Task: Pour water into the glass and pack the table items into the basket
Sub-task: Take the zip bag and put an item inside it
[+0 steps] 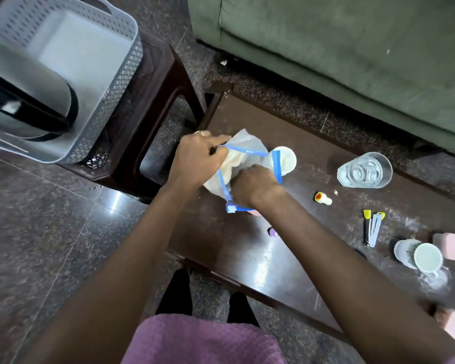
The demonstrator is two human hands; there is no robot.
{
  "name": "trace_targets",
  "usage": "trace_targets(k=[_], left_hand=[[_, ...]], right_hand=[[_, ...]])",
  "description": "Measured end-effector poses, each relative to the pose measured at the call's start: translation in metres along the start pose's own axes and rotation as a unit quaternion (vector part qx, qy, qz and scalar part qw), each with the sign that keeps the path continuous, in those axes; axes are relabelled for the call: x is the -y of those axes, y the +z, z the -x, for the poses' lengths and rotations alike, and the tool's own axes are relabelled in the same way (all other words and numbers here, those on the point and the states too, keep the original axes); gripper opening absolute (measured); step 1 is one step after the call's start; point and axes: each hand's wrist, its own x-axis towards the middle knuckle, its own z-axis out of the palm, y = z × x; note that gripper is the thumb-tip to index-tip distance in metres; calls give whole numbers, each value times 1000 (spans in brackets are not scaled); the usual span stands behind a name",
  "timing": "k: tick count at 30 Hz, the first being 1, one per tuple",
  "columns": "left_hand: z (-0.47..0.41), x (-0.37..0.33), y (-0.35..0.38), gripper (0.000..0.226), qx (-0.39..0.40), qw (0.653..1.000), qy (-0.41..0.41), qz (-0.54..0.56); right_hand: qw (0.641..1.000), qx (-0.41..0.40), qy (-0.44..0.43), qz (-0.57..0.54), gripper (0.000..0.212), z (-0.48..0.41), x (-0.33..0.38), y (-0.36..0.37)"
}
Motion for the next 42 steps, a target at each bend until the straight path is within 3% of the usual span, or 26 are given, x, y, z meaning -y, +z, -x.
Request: trace_targets(k=[2, 4, 6, 7, 8, 10, 11, 12, 14, 17, 24, 28, 34, 38, 40, 42], left_hand=[[-5, 4, -8, 37, -8, 1000, 21, -4], [-10, 8, -11, 36, -3, 1000, 29, -5], [-12, 11, -11, 35, 24, 999, 30, -5], [-12, 12, -9, 35, 42, 999, 30, -6], [-11, 13, -7, 36, 59, 998, 31, -7], [-8, 18, -5, 36, 79, 996, 28, 0], [-8, 19, -5, 37, 81, 996, 25, 6], [-8, 20, -5, 37, 80, 996, 22, 10], [-10, 23, -8, 37, 76, 997, 22, 12], [-14, 26, -15, 37, 84, 996, 31, 2], [-16, 34, -23, 39, 96, 995, 38, -13], [-17, 36, -23, 39, 99, 994, 39, -9], [-21, 44, -25, 39, 100, 994, 35, -5], [-21, 42, -18, 39, 105, 994, 28, 7], [-21, 39, -13, 40, 106, 994, 27, 5], [-22, 34, -7, 40, 106, 994, 28, 5]], right_hand=[[998, 41, 27, -50, 28, 2, -3, -6], [991, 16, 35, -127, 27, -1, -9, -9], [940, -63, 90, -323, 27, -6, -11, -9], [879, -99, 126, -450, 25, -9, -9, -7], [786, -111, 165, -586, 27, -13, -4, -7], [564, -106, 222, -788, 31, -26, 7, -7], [489, -99, 238, -833, 33, -29, 10, -8], [450, -95, 250, -852, 33, -33, 12, -9], [421, -95, 272, -860, 31, -38, 15, -11], [418, -85, 312, -849, 28, -42, 15, -10], [505, -60, 329, -796, 32, -48, 18, -5], [508, -54, 339, -790, 31, -51, 20, -5], [544, -49, 334, -768, 31, -53, 27, -5], [591, -69, 316, -739, 25, -53, 27, -9], [646, -105, 317, -686, 13, -52, 29, -10], [682, -159, 339, -628, 19, -47, 30, -10]])
